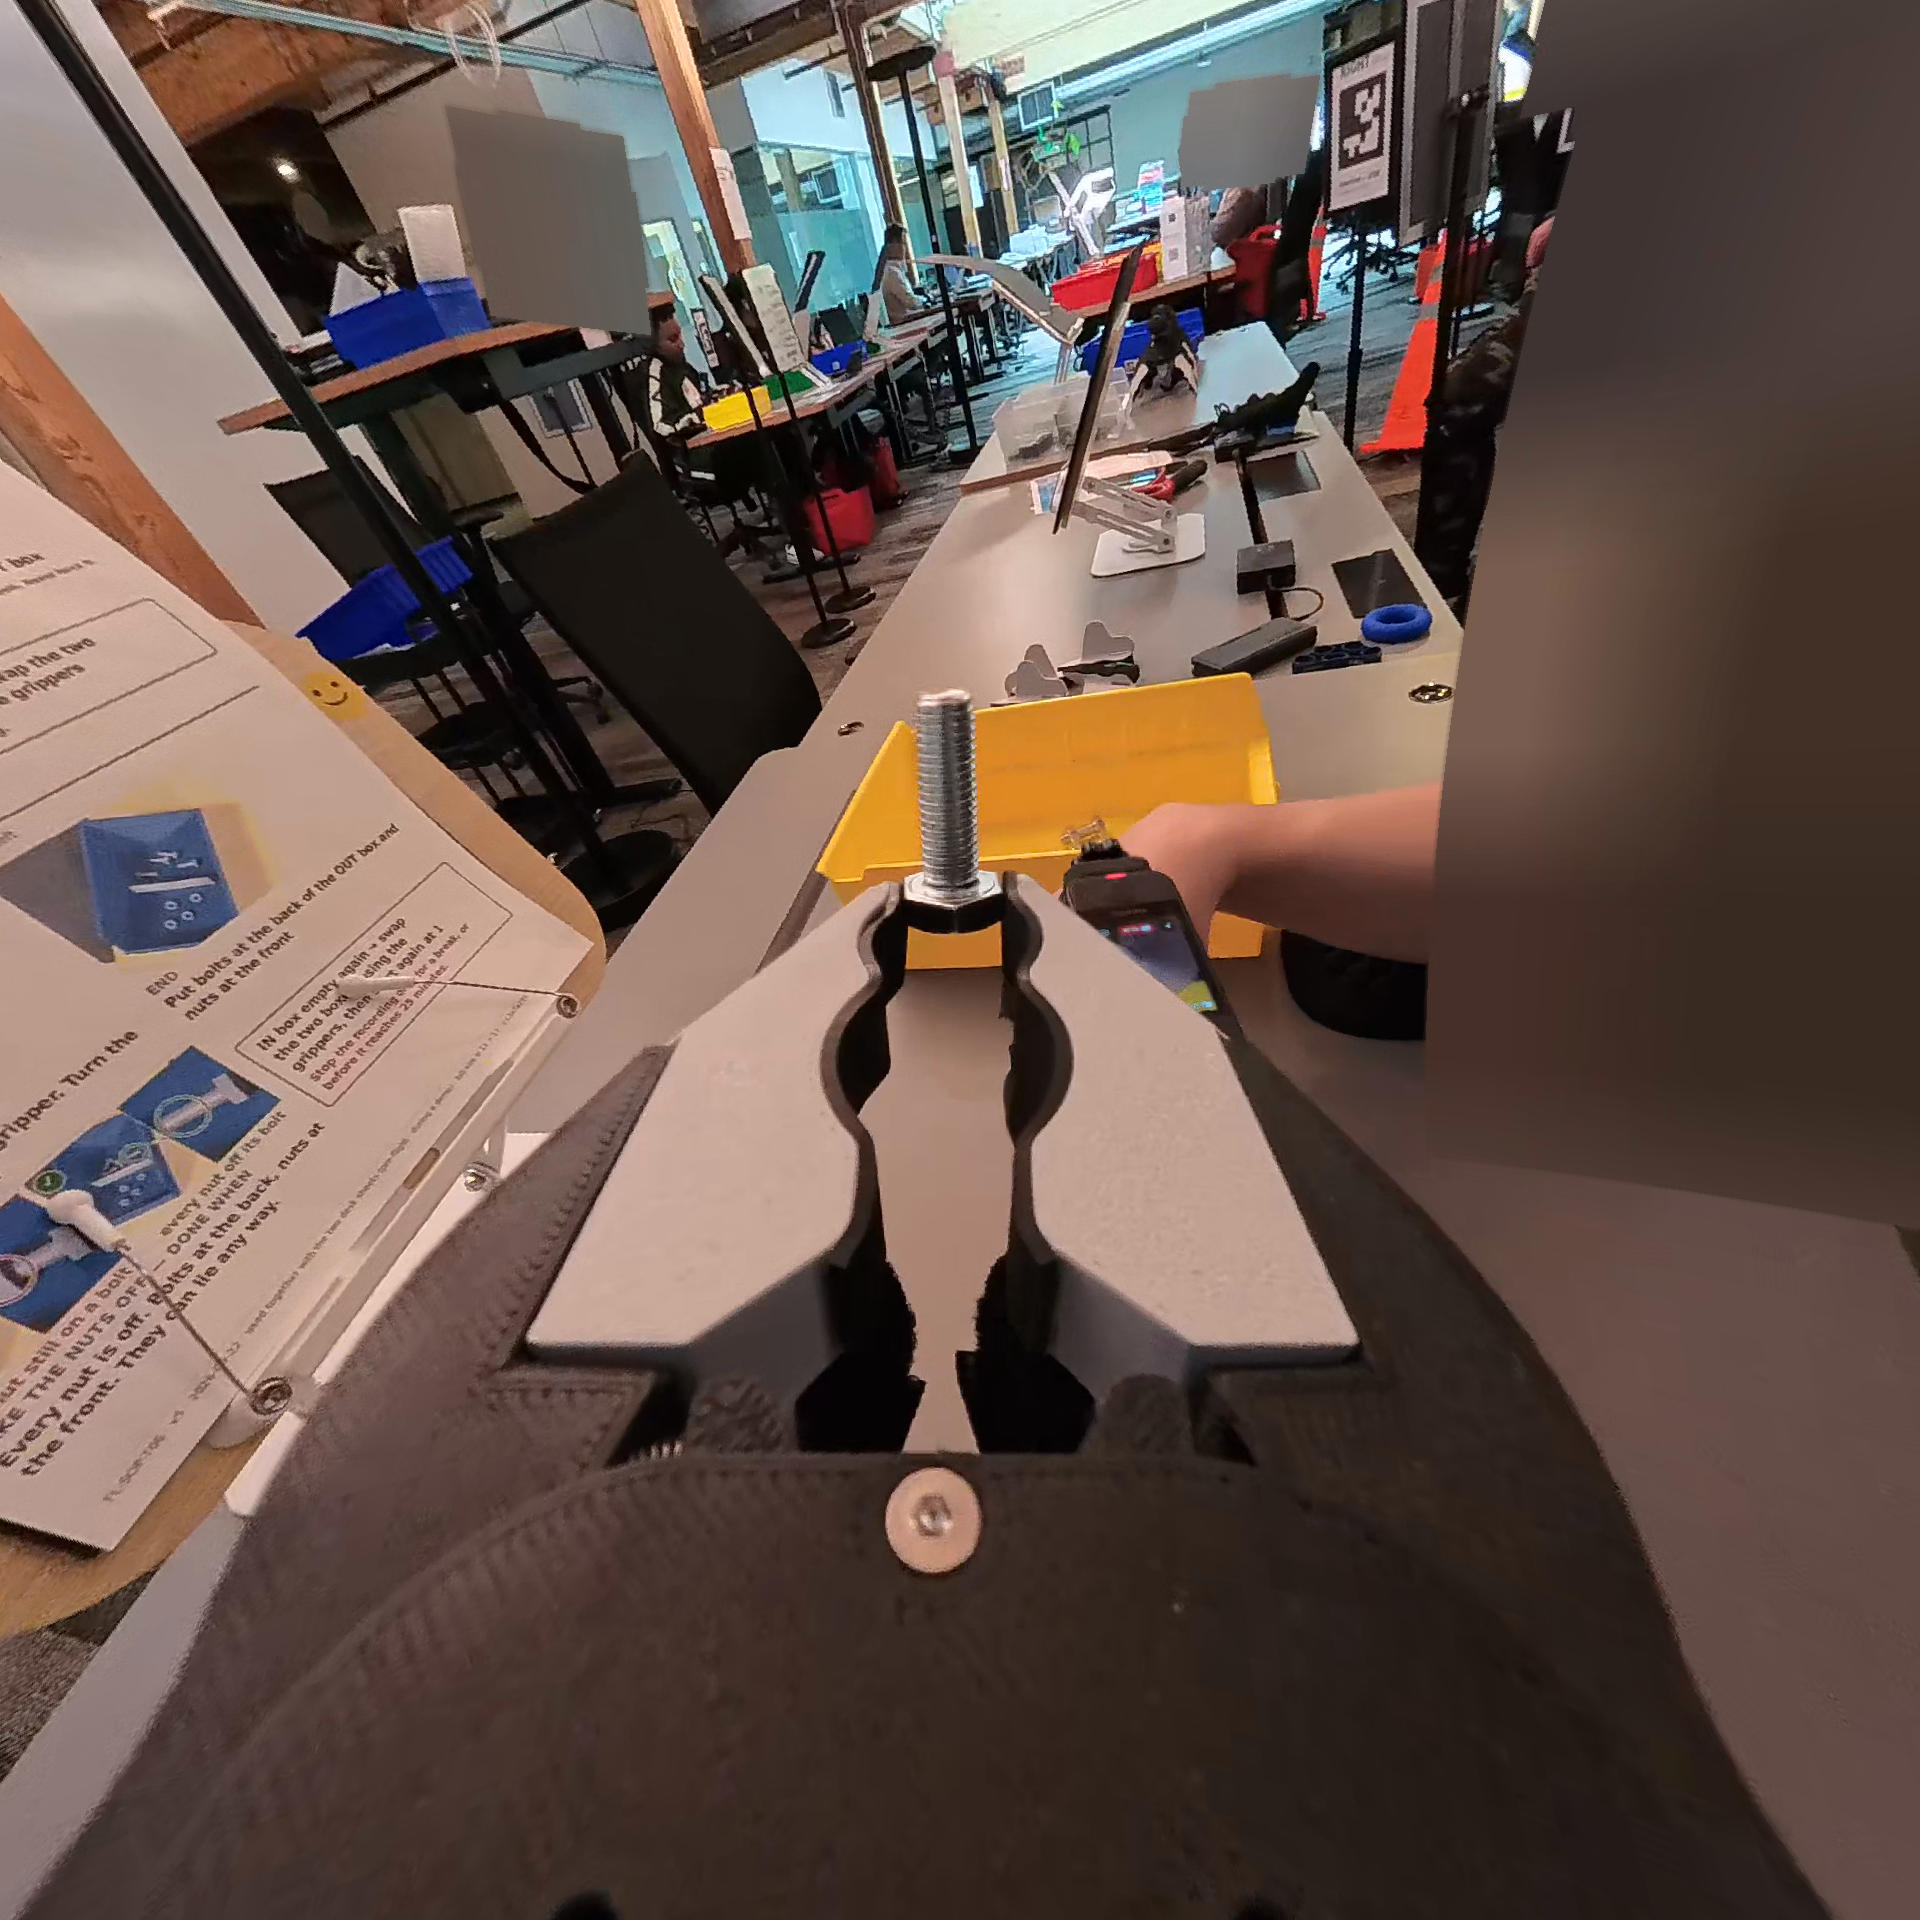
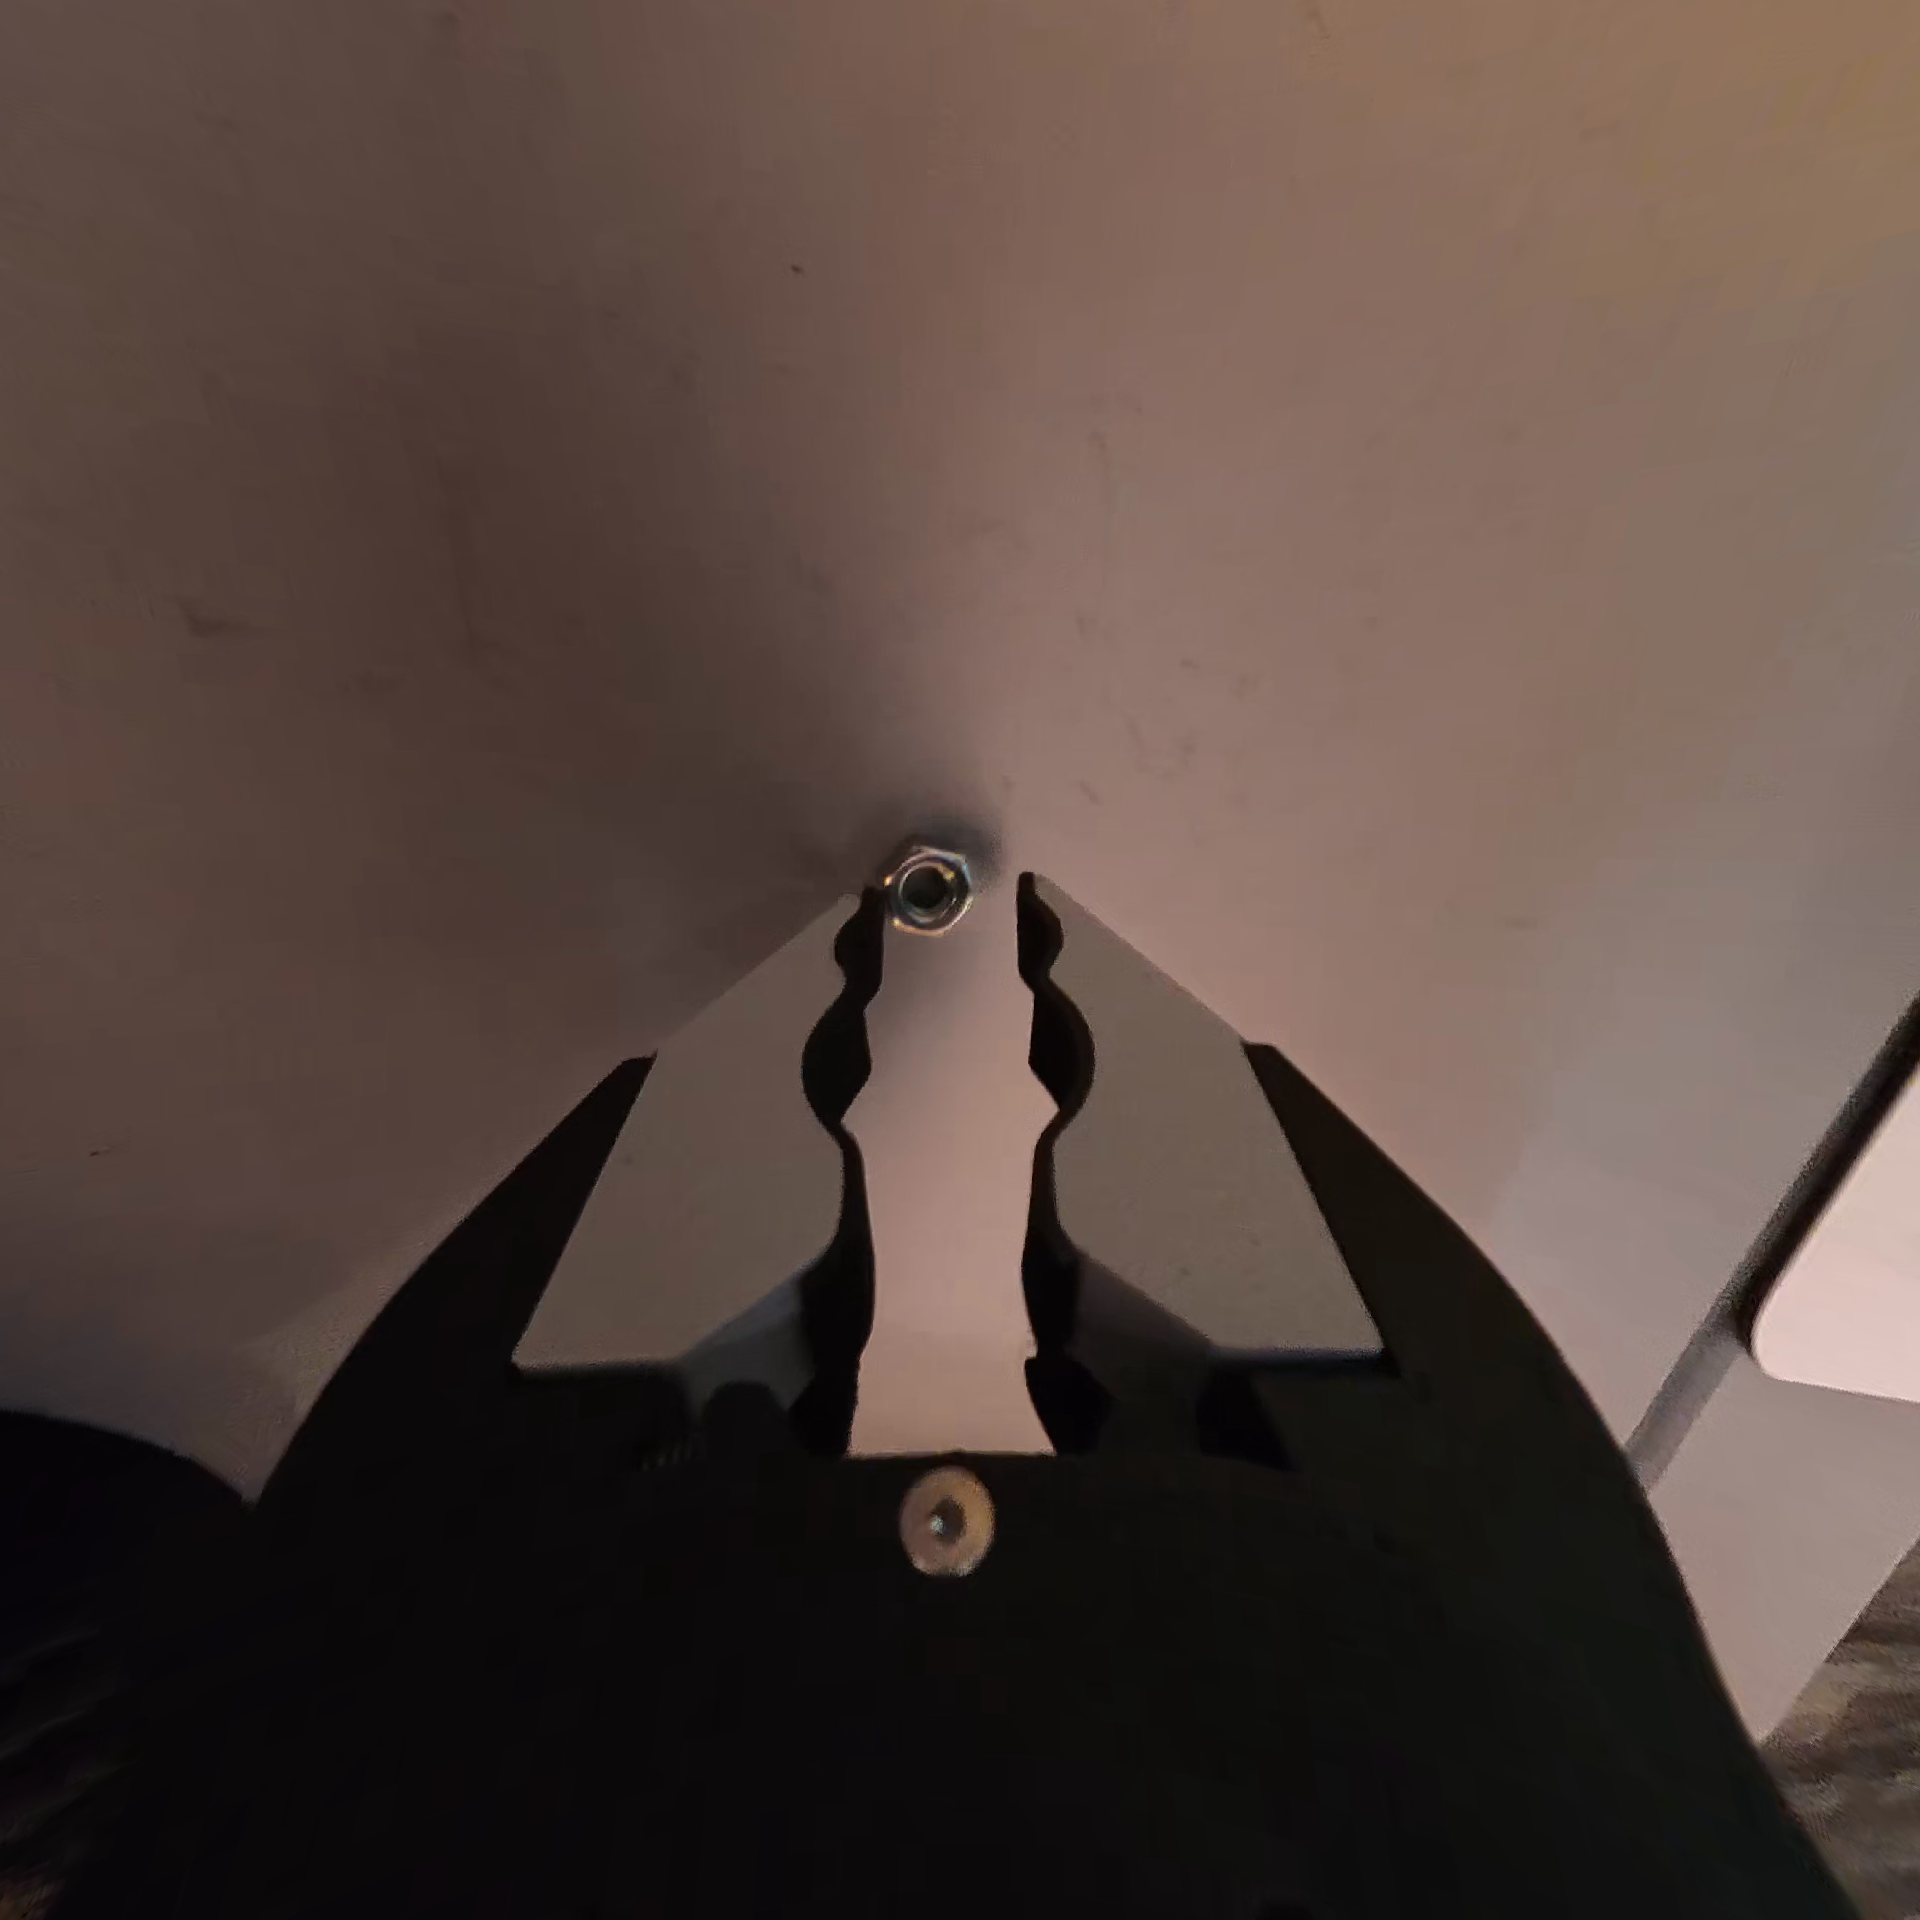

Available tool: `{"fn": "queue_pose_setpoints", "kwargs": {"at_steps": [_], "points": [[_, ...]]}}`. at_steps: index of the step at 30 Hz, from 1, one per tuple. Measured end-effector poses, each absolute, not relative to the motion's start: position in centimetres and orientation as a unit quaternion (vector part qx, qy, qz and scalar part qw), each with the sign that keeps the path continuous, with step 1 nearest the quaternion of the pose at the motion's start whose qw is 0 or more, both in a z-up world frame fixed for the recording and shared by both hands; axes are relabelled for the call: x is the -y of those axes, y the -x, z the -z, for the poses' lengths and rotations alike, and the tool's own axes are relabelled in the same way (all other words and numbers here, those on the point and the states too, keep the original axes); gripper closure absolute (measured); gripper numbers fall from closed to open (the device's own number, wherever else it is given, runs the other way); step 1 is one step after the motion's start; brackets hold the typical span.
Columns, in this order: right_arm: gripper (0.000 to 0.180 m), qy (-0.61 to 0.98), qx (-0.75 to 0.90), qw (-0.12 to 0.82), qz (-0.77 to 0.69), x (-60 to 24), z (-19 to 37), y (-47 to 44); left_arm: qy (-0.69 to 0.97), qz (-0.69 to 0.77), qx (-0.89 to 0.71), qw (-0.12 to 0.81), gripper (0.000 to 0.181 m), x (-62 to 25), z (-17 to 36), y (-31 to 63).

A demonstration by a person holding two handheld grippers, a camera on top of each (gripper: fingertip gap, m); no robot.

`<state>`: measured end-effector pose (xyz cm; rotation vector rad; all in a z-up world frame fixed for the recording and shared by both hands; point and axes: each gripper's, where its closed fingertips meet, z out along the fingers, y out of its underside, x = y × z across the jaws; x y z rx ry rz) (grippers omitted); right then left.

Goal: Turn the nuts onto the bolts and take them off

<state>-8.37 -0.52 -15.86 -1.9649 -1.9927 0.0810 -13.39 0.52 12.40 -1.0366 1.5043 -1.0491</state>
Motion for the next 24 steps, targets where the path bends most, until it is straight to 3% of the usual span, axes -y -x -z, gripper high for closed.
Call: {"fn": "queue_pose_setpoints", "kwargs": {"at_steps": [1, 24], "points": [[0.156, 0.686, 0.706, 0.174, -0.032, 0.5, 15.9, 8.6, 0.428, 0.433, -0.622, 0.493, 0.165, -0.4, -12.3, 13.3], [0.163, 0.76, 0.635, 0.112, -0.08, 0.9, 16.6, 8.1, 0.435, 0.411, -0.629, 0.496, 0.165, -0.9, -11.2, 12.4]]}}
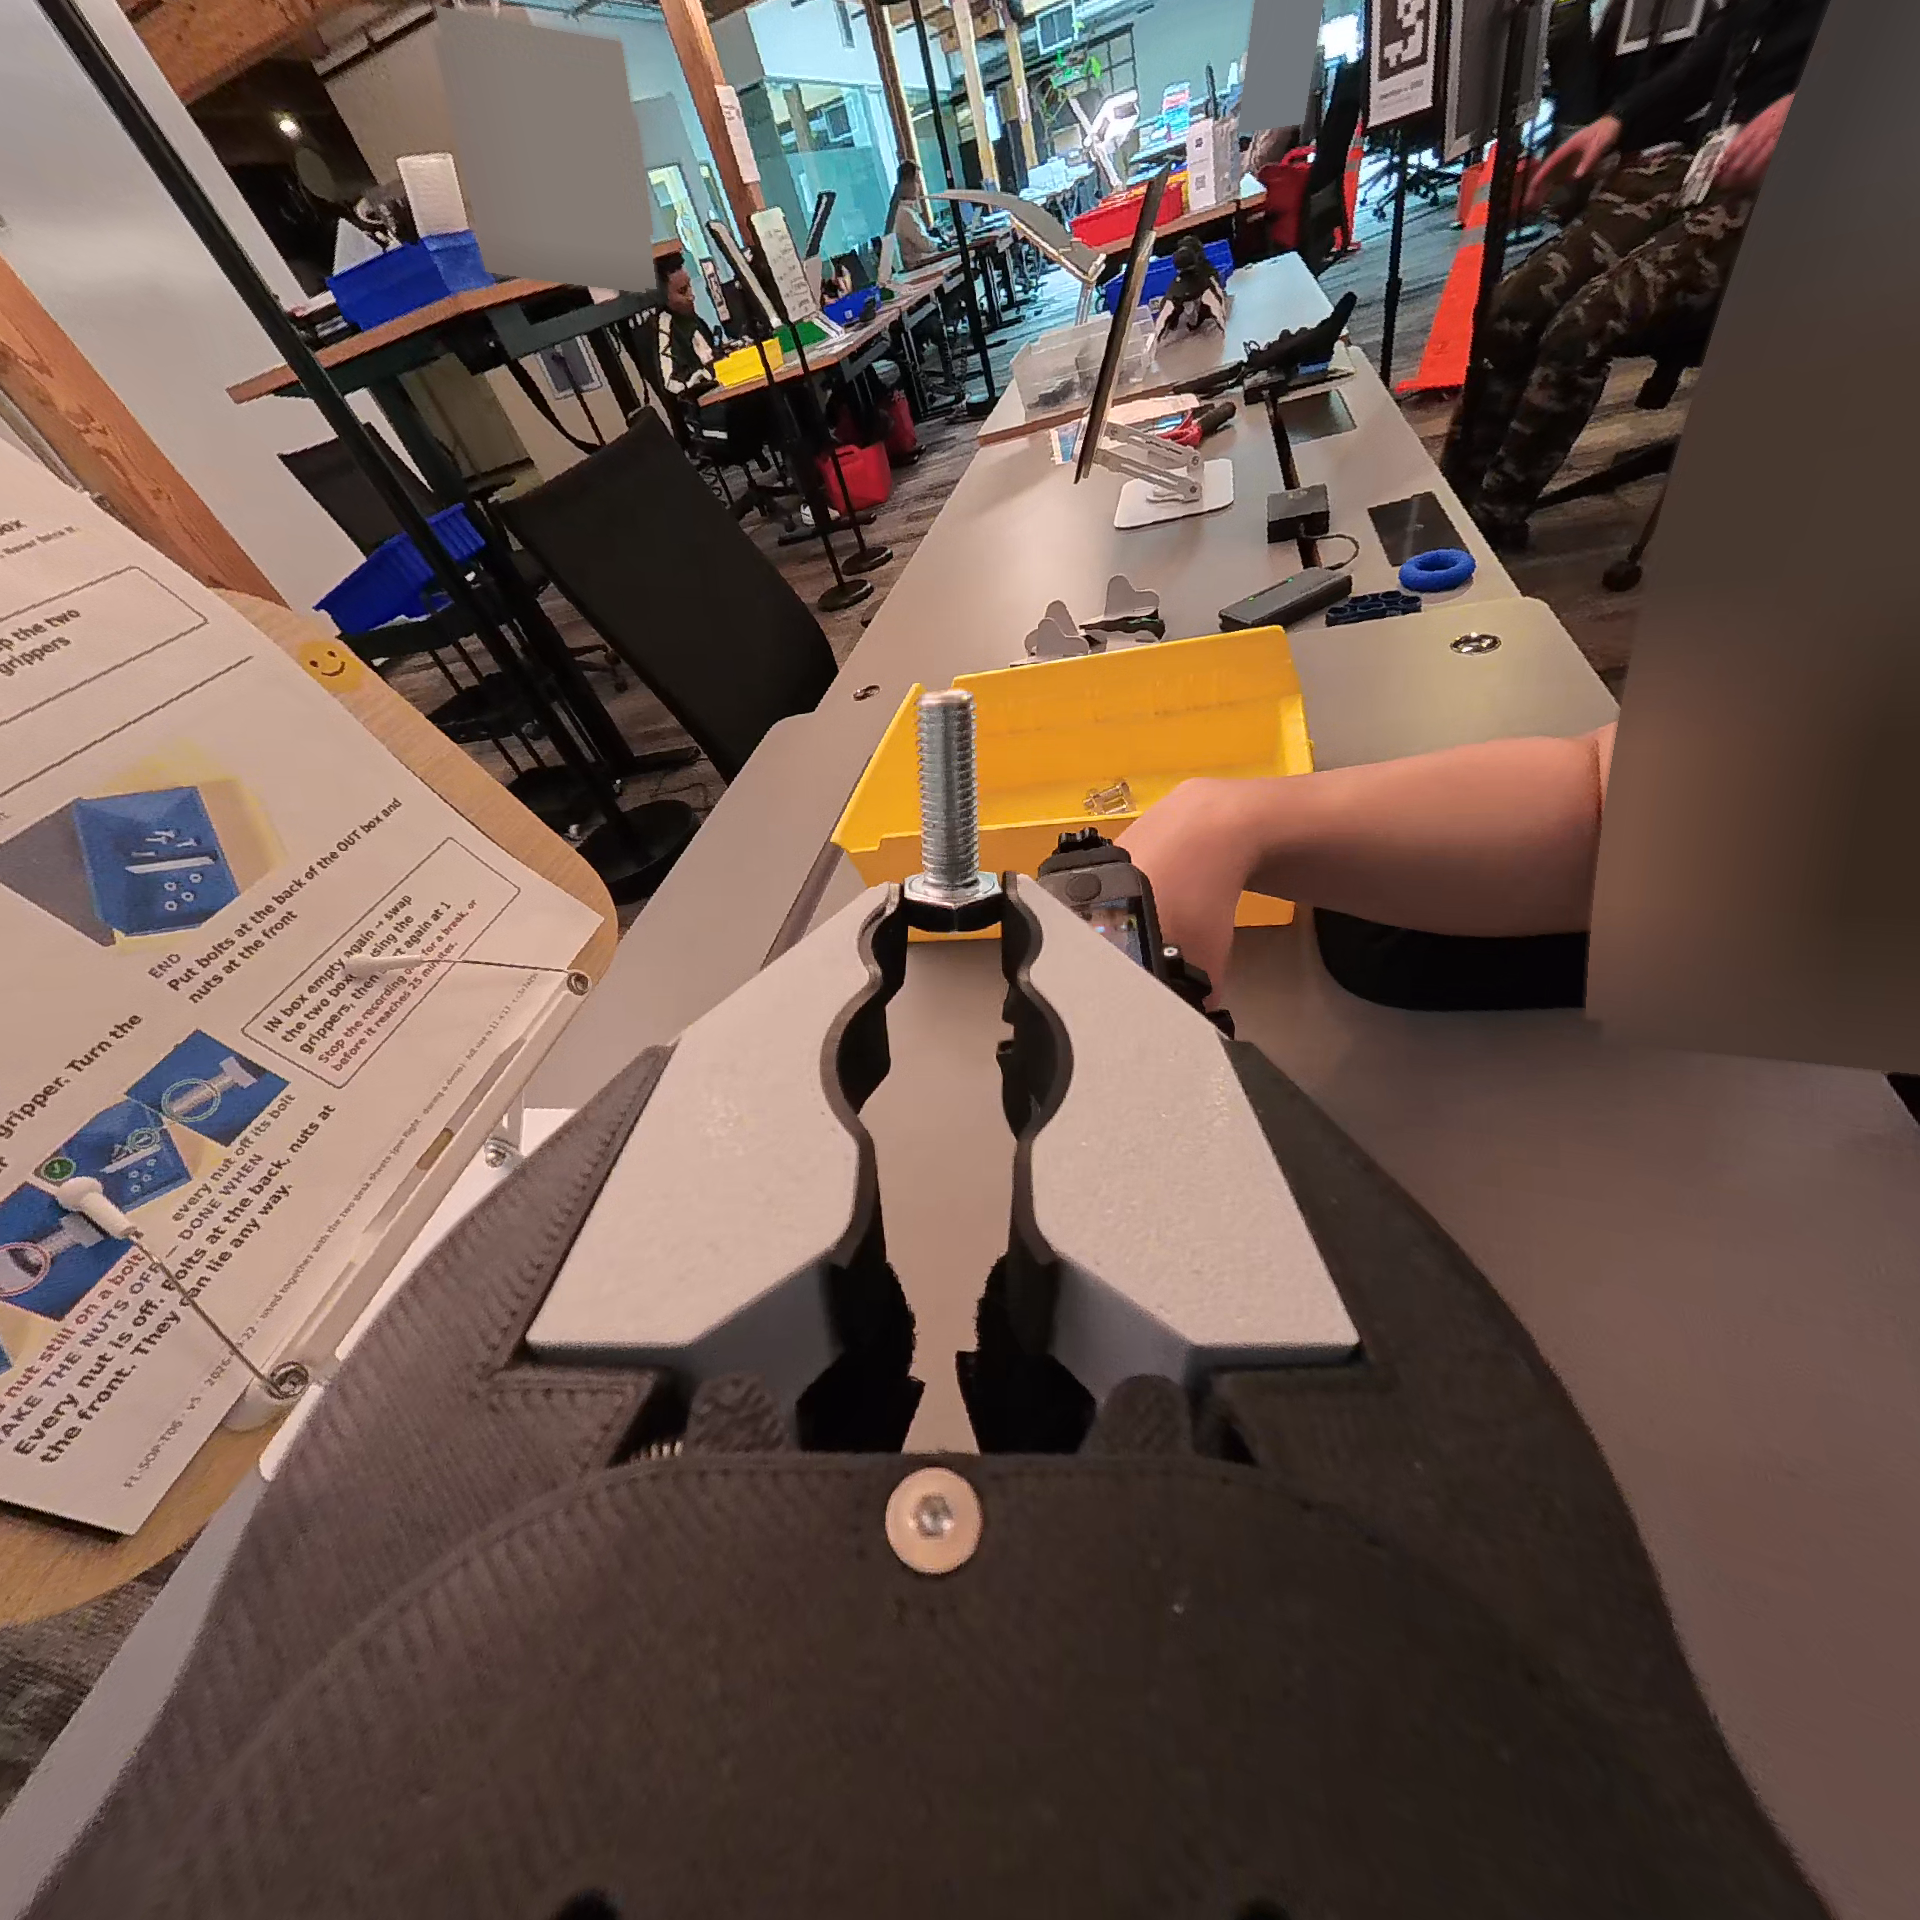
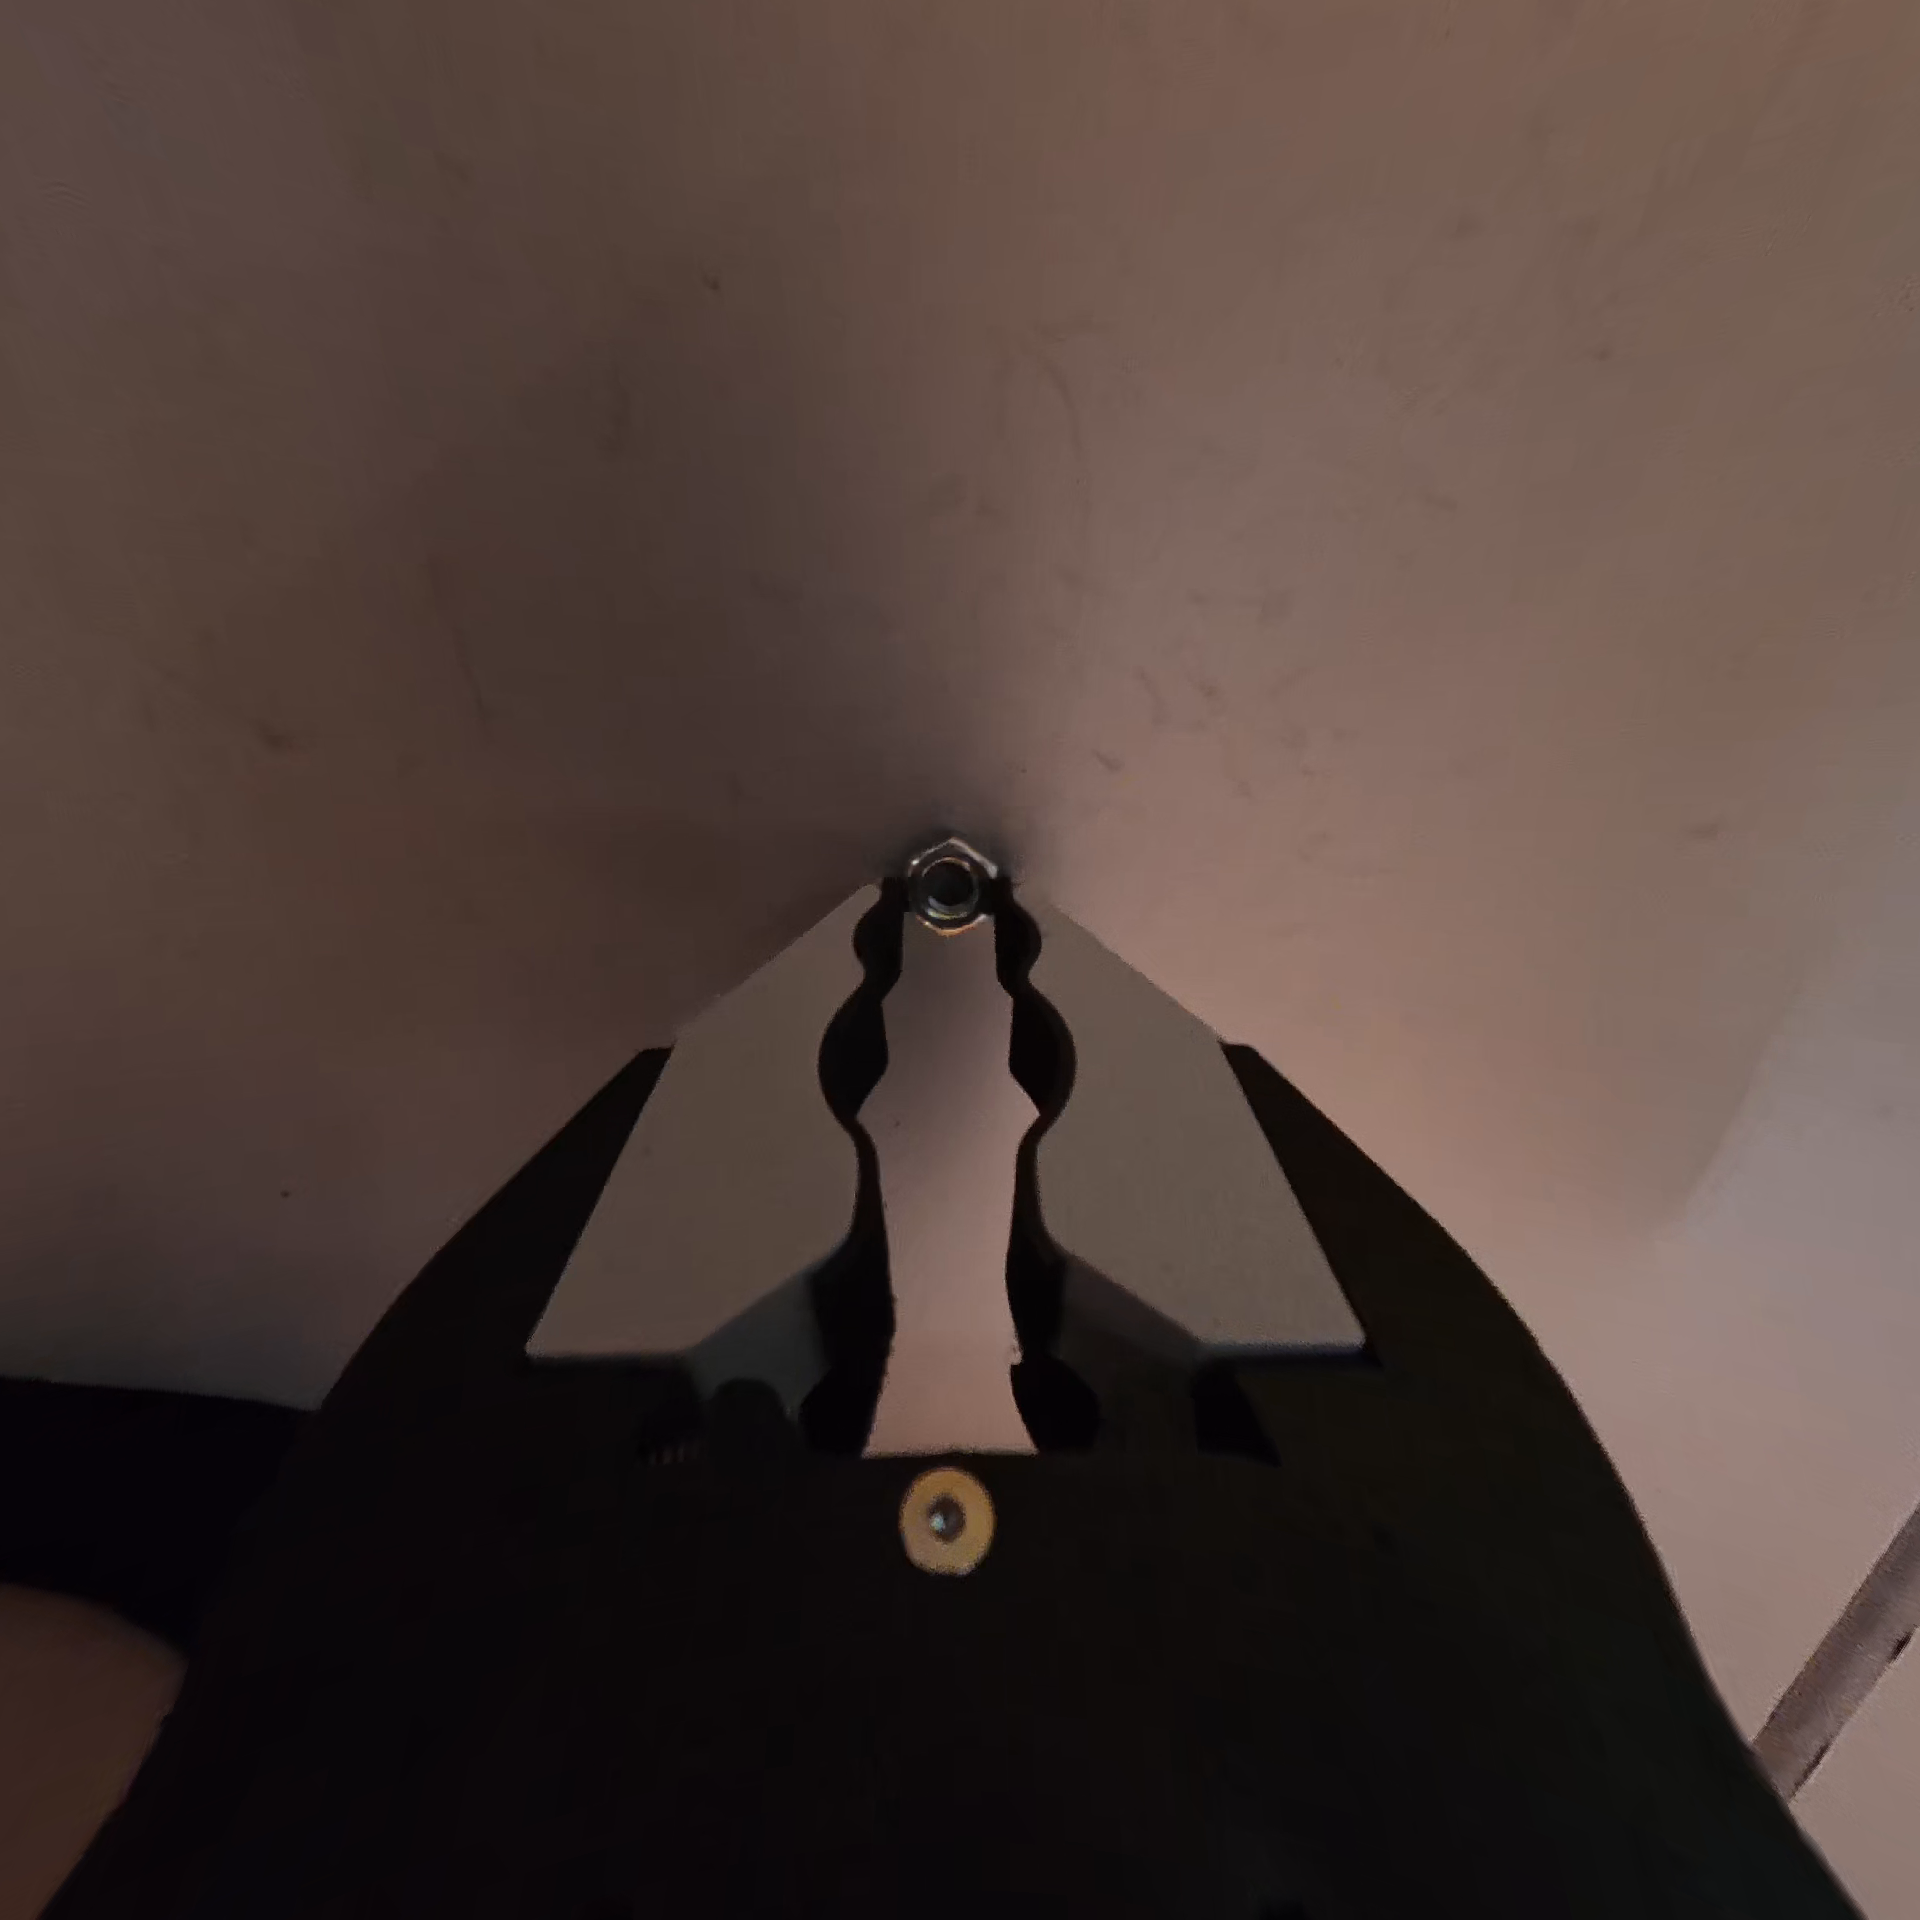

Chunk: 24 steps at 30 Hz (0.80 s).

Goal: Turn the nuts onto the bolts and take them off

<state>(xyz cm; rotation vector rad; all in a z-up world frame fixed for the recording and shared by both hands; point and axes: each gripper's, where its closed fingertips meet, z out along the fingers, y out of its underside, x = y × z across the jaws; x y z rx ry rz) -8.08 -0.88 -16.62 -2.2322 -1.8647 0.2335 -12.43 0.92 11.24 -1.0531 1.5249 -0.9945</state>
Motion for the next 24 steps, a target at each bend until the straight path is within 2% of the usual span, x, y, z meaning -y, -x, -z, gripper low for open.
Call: {"fn": "queue_pose_setpoints", "kwargs": {"at_steps": [10, 16, 24], "points": [[0.164, 0.729, 0.671, 0.13, -0.028, 0.7, 15.5, 7.1, 0.416, 0.368, -0.634, 0.538, 0.164, -1.2, -11.0, 11.7], [0.164, 0.691, 0.67, 0.264, -0.063, 1.5, 8.0, 7.6, 0.417, 0.336, -0.635, 0.558, 0.164, -2.0, -10.0, 10.8], [0.164, 0.616, 0.619, 0.487, -0.017, 3.2, -4.5, 6.9, 0.432, 0.344, -0.644, 0.529, 0.165, -0.9, -7.4, 8.1]]}}
